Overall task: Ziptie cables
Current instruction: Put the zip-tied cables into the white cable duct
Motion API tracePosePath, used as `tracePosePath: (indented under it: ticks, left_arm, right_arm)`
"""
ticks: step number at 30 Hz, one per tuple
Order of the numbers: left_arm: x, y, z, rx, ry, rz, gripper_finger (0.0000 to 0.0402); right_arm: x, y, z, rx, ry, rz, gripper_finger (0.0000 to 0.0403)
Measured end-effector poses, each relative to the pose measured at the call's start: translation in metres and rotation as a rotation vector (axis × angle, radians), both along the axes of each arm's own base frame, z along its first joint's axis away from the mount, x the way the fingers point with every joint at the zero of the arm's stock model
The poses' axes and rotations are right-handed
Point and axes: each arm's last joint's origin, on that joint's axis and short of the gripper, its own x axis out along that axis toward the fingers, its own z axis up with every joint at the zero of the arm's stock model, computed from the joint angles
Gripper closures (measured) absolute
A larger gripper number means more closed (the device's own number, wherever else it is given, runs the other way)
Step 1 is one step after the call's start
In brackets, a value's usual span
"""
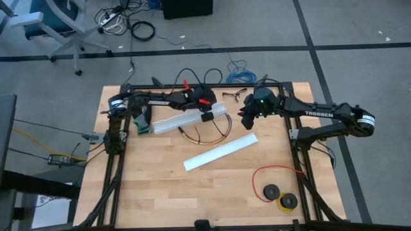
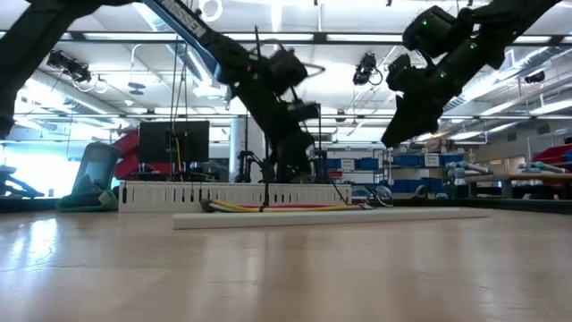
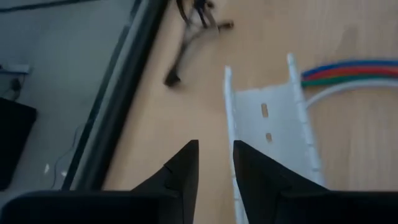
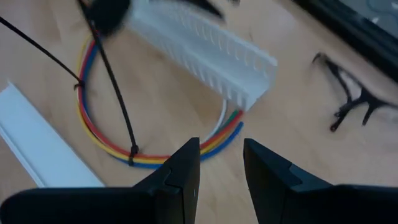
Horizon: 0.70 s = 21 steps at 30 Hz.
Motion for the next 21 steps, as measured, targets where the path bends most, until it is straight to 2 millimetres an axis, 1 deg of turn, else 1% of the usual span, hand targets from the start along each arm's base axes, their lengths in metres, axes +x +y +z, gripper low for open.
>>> tracePosePath:
  ticks: [5, 8, 11, 16, 19, 21]
  left_arm:
    - [-0.015, -0.007, 0.039, -0.013, -0.045, -0.027, 0.0291]
    - [-0.026, -0.015, 0.059, -0.096, -0.069, -0.087, 0.0291]
    - [-0.042, -0.026, 0.074, -0.179, -0.114, -0.182, 0.0291]
    - [-0.076, -0.048, 0.092, -0.212, -0.207, -0.255, 0.0291]
    - [-0.100, -0.066, 0.092, -0.202, -0.282, -0.279, 0.0292]
    - [-0.114, -0.078, 0.087, -0.204, -0.357, -0.287, 0.0293]
  right_arm:
    - [-0.005, 0.002, -0.015, 0.041, 0.006, -0.056, 0.0291]
    - [-0.006, 0.002, -0.022, 0.076, -0.010, -0.087, 0.0291]
    - [-0.007, 0.003, -0.024, 0.098, -0.017, -0.104, 0.0291]
    - [-0.005, 0.008, -0.024, 0.103, -0.025, -0.088, 0.0291]
    - [-0.003, 0.012, -0.024, 0.113, -0.025, -0.077, 0.0291]
    - [-0.003, 0.015, -0.025, 0.133, -0.018, -0.076, 0.0291]
